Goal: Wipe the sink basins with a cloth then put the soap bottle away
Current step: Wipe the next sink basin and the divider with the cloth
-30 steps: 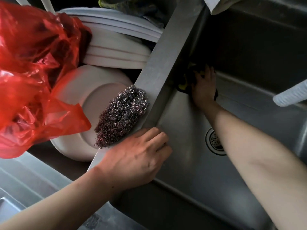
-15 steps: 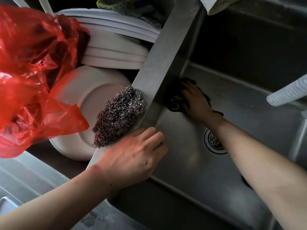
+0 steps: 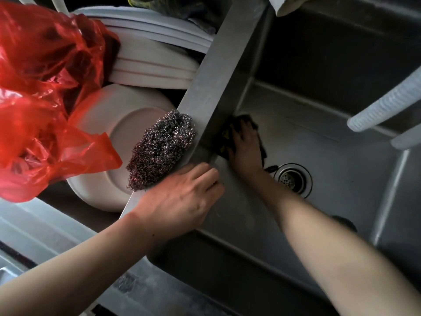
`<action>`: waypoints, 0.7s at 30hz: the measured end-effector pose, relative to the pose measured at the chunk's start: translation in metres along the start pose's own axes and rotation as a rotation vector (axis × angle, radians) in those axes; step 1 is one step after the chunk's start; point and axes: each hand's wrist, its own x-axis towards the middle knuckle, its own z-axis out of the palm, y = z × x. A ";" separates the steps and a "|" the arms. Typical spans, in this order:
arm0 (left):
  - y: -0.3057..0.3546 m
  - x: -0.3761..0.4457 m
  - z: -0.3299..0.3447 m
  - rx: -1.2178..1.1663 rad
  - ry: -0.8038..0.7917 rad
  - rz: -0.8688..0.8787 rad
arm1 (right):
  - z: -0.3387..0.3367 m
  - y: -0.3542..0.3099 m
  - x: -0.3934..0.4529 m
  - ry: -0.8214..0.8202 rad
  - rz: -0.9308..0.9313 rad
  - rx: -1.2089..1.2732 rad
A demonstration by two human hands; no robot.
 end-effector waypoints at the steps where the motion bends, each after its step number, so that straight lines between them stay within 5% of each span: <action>1: 0.000 0.000 0.000 0.005 -0.002 0.007 | 0.005 -0.010 -0.021 -0.008 -0.020 0.033; 8: 0.001 0.001 0.001 0.057 0.036 0.054 | 0.028 -0.032 -0.157 -0.422 -0.554 0.109; 13: 0.004 -0.007 -0.006 0.054 -0.009 0.082 | -0.001 0.009 -0.176 -0.440 -0.777 -0.024; 16: 0.008 -0.022 -0.008 0.054 -0.037 0.109 | -0.011 0.041 -0.159 -0.345 -0.662 -0.016; 21: 0.013 -0.052 -0.004 0.028 -0.086 0.024 | -0.022 0.029 -0.088 -0.142 -0.079 0.033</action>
